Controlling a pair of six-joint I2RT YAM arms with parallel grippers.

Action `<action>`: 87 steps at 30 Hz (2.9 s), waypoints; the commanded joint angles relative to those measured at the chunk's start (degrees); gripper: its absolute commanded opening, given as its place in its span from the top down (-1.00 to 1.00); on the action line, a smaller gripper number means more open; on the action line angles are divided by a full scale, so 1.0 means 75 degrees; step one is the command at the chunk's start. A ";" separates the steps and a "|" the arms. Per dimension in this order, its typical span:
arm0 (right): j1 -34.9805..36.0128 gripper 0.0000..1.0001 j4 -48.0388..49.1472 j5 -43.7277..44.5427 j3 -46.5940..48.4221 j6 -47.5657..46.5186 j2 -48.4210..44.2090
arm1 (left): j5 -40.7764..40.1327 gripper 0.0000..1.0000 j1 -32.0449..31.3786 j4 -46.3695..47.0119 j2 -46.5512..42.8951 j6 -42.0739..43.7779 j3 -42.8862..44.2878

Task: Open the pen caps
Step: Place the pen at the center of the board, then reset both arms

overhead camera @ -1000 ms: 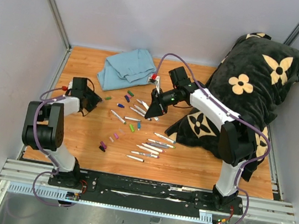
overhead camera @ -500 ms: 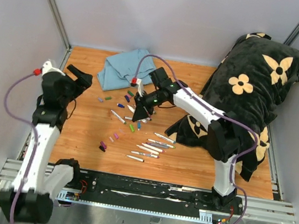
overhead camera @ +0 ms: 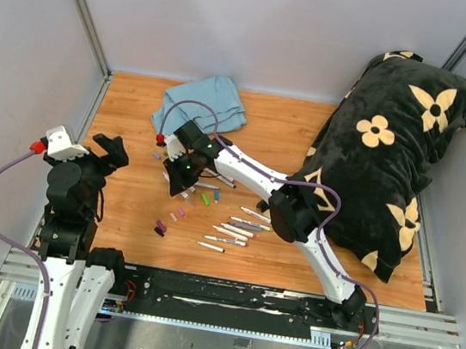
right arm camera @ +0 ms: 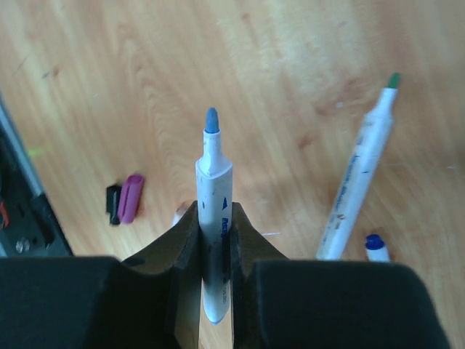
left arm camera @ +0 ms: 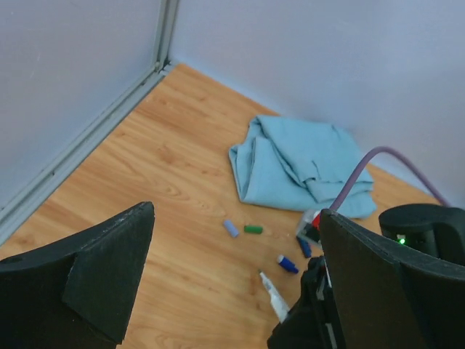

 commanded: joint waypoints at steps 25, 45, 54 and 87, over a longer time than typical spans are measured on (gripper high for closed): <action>0.0601 0.47 0.0065 0.3649 0.1050 0.1019 0.1018 | -0.0390 -0.99 -0.0398 0.0124 -0.0249 0.0365 0.0063; -0.0747 -0.30 -0.0641 0.0379 -0.1815 -0.2501 -0.3287 | -0.0132 -0.99 -0.0436 0.0197 -0.0208 0.0397 0.0013; -0.2482 -0.97 0.0159 0.0320 -0.5595 -0.4847 -0.7406 | 0.1026 -0.99 -0.0436 0.0538 0.0164 0.0568 -0.0190; -0.5822 -0.97 -0.0875 0.3742 -0.1968 -0.1324 -1.0465 | 0.5989 -0.99 -0.0462 0.0528 0.4119 -0.1310 0.6189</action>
